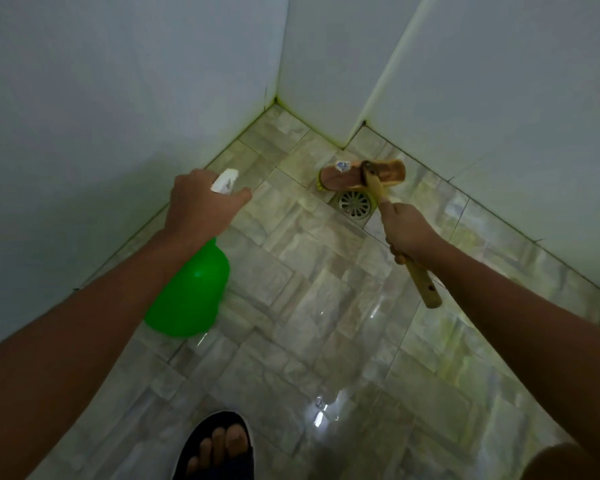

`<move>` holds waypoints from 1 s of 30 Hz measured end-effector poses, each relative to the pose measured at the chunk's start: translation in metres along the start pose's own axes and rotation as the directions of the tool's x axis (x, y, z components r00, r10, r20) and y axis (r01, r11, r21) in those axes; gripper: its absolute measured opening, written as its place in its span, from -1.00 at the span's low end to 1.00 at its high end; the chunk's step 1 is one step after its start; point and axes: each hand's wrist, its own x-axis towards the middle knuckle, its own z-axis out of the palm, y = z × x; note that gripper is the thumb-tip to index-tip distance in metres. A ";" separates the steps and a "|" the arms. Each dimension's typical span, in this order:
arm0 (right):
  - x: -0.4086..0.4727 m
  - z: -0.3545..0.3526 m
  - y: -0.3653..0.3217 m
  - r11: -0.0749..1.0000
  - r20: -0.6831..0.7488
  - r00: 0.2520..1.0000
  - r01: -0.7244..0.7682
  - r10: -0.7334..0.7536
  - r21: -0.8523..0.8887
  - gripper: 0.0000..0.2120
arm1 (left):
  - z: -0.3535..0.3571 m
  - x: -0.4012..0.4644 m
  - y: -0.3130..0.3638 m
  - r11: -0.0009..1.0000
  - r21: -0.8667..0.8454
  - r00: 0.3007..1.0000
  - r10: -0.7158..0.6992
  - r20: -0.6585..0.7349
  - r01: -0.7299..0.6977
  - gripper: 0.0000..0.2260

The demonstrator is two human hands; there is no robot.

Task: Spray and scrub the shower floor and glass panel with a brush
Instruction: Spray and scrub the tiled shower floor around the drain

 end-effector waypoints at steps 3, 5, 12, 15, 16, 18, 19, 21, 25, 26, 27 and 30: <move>-0.012 0.003 -0.022 0.990 0.046 0.992 0.118 -0.115 -0.073 -0.60 | -0.005 -0.009 -0.009 1.000 -0.011 0.999 -0.026 -0.043 0.026 -0.57; -0.008 0.009 -0.048 0.964 0.064 0.976 0.214 -0.207 -0.158 -0.58 | -0.008 -0.012 -0.014 1.000 -0.015 0.998 -0.024 -0.064 0.023 -0.59; 0.052 0.046 -0.152 0.882 0.201 0.942 0.324 -0.268 -0.343 -0.56 | -0.029 -0.013 -0.031 0.996 -0.040 0.989 0.077 -0.126 -0.083 -0.53; 0.065 0.061 -0.178 0.861 0.268 0.935 0.325 -0.231 -0.391 -0.63 | -0.029 -0.015 -0.033 0.991 -0.061 0.982 0.110 -0.153 -0.120 -0.49; 0.067 0.065 -0.182 0.843 0.292 0.935 0.318 -0.202 -0.435 -0.62 | -0.028 -0.014 -0.034 0.990 -0.079 0.982 0.100 -0.158 -0.114 -0.50; 0.075 0.069 -0.184 0.800 0.321 0.928 0.334 -0.188 -0.498 -0.50 | -0.026 -0.012 -0.037 0.990 -0.103 0.984 0.079 -0.161 -0.096 -0.52; 0.078 0.068 -0.185 0.800 0.315 0.935 0.313 -0.164 -0.512 -0.45 | -0.025 -0.011 -0.037 0.989 -0.110 0.985 0.077 -0.155 -0.095 -0.53; 0.083 0.068 -0.187 0.787 0.329 0.938 0.281 -0.105 -0.549 -0.47 | -0.024 -0.010 -0.036 0.990 -0.094 0.984 0.093 -0.149 -0.108 -0.54; 0.078 0.052 -0.153 0.705 0.366 0.928 0.305 -0.069 -0.641 -0.56 | -0.025 -0.010 -0.034 0.989 -0.084 0.985 0.109 -0.133 -0.120 -0.48; 0.074 0.043 -0.134 0.681 0.365 0.929 0.307 -0.062 -0.665 -0.54 | -0.025 -0.009 -0.034 0.989 -0.093 0.986 0.103 -0.128 -0.115 -0.47; 0.068 0.033 -0.114 0.671 0.358 0.932 0.298 -0.052 -0.679 -0.54 | -0.024 -0.010 -0.035 0.989 -0.106 0.988 0.092 -0.120 -0.105 -0.47; 0.048 0.011 -0.078 0.684 0.340 0.939 0.218 0.047 -0.696 -0.59 | -0.019 -0.009 -0.035 0.993 -0.100 0.995 0.047 -0.086 -0.056 -0.54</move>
